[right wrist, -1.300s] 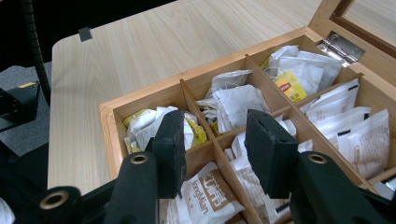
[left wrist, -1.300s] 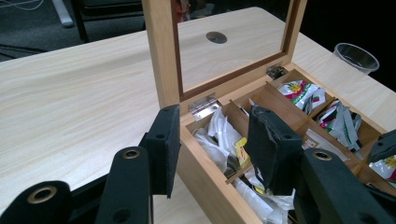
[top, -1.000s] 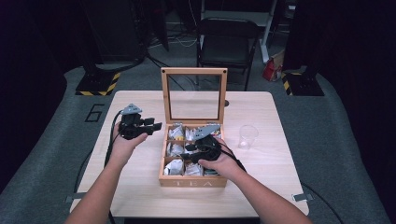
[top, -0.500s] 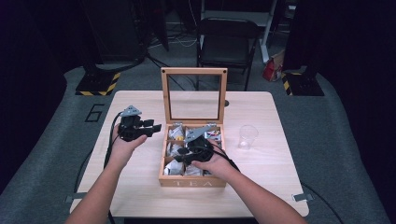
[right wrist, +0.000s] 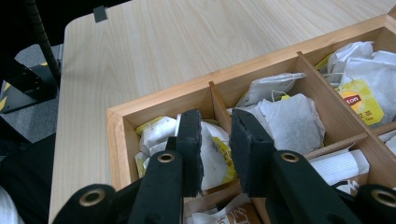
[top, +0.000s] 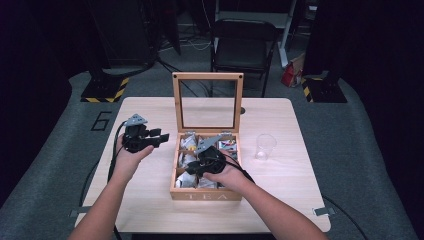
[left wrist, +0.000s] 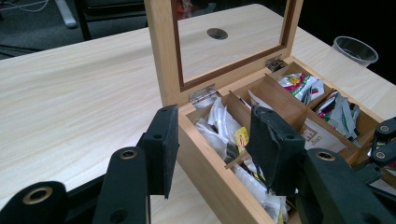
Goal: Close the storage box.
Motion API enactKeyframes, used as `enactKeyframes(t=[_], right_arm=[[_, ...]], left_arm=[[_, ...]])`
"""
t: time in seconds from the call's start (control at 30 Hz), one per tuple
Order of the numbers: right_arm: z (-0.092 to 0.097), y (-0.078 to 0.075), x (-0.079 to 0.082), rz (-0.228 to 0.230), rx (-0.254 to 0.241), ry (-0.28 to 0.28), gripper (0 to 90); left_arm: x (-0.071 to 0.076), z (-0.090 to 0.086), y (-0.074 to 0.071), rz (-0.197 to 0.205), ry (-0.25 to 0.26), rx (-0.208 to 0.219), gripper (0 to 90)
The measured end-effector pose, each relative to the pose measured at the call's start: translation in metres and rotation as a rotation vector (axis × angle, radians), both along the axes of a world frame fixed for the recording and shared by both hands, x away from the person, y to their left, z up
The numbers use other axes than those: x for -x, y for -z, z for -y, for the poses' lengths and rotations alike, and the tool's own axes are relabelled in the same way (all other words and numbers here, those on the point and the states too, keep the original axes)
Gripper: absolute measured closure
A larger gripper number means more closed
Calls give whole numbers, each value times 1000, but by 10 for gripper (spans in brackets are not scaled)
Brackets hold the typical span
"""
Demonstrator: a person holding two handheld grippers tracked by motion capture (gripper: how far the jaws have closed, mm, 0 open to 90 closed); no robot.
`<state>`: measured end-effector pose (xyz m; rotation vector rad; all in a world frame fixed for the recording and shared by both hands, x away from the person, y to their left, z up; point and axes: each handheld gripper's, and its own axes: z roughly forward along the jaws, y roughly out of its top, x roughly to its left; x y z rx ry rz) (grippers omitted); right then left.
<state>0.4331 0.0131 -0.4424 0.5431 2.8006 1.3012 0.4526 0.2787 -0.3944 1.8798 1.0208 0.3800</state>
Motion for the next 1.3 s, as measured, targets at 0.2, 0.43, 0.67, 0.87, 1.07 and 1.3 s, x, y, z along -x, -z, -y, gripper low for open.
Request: enactKeyframes(t=[0.2, 0.43, 0.67, 0.87, 1.07, 1.3], right_arm=[[-2, 2, -1, -10, 13, -9, 758], [-2, 4, -2, -24, 21, -18, 796], [-2, 2, 0, -13, 22, -32, 880], [-3, 1, 2, -26, 9, -44, 893], [-2, -3, 5, -21, -5, -61, 894], [0, -10, 7, -18, -14, -64, 894]], left_arm=[[2, -4, 3, -1, -13, 5, 530], [2, -6, 1, -4, -18, 14, 530], [2, -7, 0, 1, -18, 13, 530], [2, -8, 0, 1, -26, 25, 530], [2, -9, -1, -1, -26, 21, 530], [2, -9, -3, 5, -27, 21, 530]])
